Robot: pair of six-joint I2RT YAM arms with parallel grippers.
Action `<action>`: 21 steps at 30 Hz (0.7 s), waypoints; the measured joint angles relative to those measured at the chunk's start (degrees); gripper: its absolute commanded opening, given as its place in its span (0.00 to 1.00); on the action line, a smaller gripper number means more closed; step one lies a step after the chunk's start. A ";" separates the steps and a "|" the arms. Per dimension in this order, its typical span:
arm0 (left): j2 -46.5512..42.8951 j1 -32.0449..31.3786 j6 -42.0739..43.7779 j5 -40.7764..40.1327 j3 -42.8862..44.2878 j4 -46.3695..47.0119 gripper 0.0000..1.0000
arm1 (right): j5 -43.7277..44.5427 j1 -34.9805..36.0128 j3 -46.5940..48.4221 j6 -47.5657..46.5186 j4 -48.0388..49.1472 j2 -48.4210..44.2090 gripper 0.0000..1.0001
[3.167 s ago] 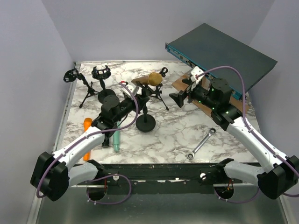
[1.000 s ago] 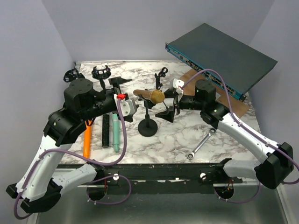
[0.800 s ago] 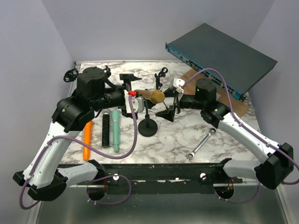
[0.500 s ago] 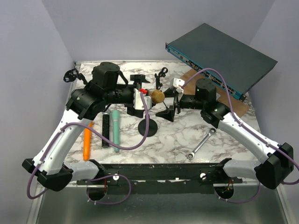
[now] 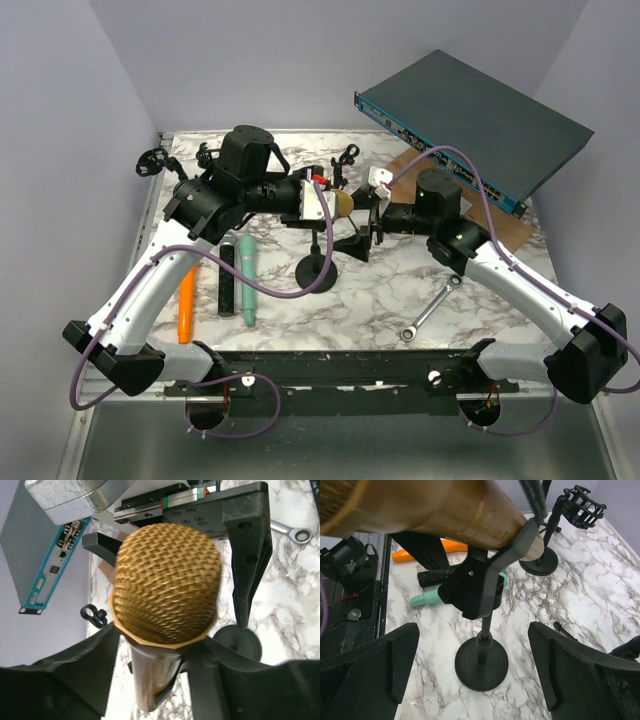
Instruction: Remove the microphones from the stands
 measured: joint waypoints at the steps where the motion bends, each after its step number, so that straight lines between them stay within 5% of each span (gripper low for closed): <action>1: 0.00 0.00 -0.46 0.09 0.00 0.20 0.44 | 0.15 0.28 0.00 0.24 0.33 0.04 1.00; 11: -0.94 -0.46 -8.09 -0.48 -1.97 4.59 0.06 | 4.92 1.44 0.00 3.21 2.05 0.35 1.00; 21: -5.11 -4.98 -14.32 -10.60 -7.76 11.39 0.00 | 9.18 1.44 -0.52 6.95 4.33 0.33 1.00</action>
